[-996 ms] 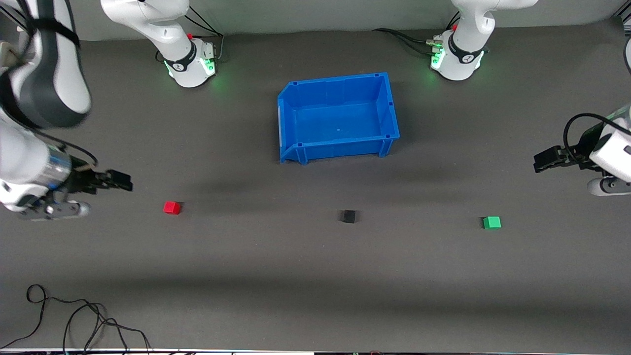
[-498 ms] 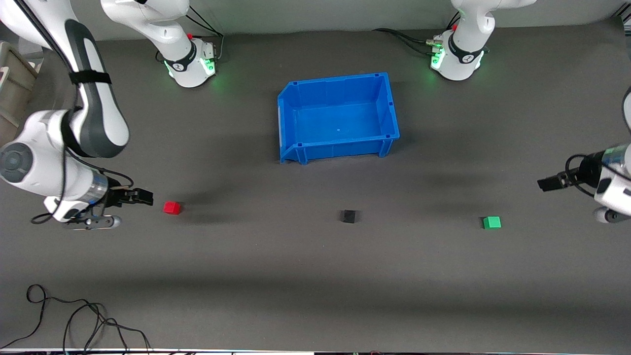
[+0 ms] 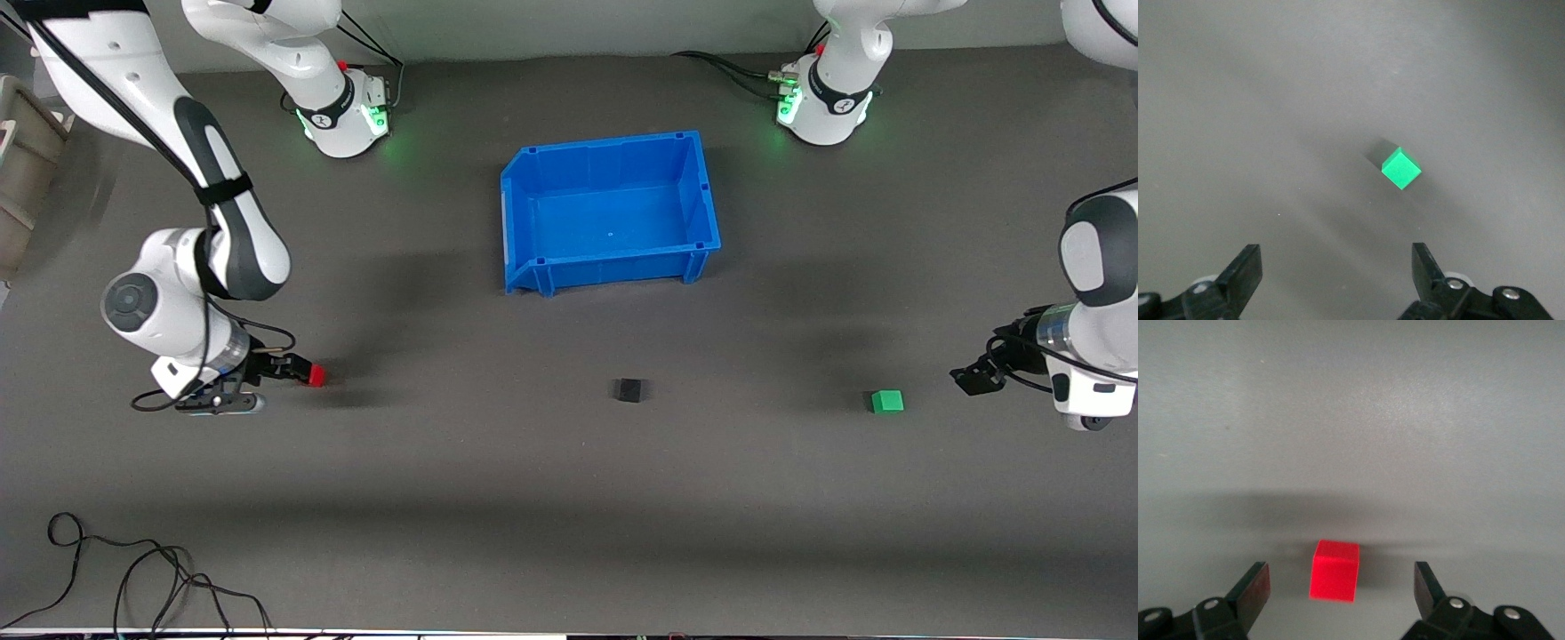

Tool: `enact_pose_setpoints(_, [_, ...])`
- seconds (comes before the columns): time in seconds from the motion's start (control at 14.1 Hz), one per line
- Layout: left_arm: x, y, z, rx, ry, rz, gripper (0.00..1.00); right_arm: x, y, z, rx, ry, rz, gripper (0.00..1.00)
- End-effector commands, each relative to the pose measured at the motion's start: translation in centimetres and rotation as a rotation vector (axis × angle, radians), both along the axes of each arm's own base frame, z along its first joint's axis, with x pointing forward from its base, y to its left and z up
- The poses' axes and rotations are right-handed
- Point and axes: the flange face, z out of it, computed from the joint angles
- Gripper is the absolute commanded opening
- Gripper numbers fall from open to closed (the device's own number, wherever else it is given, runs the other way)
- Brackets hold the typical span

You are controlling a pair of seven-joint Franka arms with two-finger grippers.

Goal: Attach green and red cubes to black cube
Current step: 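Reach the right gripper to the red cube while the left gripper reaches the green cube, then close the right gripper on the red cube while the left gripper grasps green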

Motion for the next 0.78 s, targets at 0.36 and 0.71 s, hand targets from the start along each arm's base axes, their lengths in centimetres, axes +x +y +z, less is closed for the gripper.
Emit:
enact_pose_setpoints(0.36, [1.2,-0.1,-12.7,0.060,-0.023,0.609,0.97,0.0,0.3,-4.9,0.002,-0.014,-0.069,0.95])
enact_pose_setpoints(0.71, [3.9,-0.5,-15.7,0.053,-0.072,0.891,0.96,-0.3,0.5,-5.4,0.002,-0.002,-0.066,0.92])
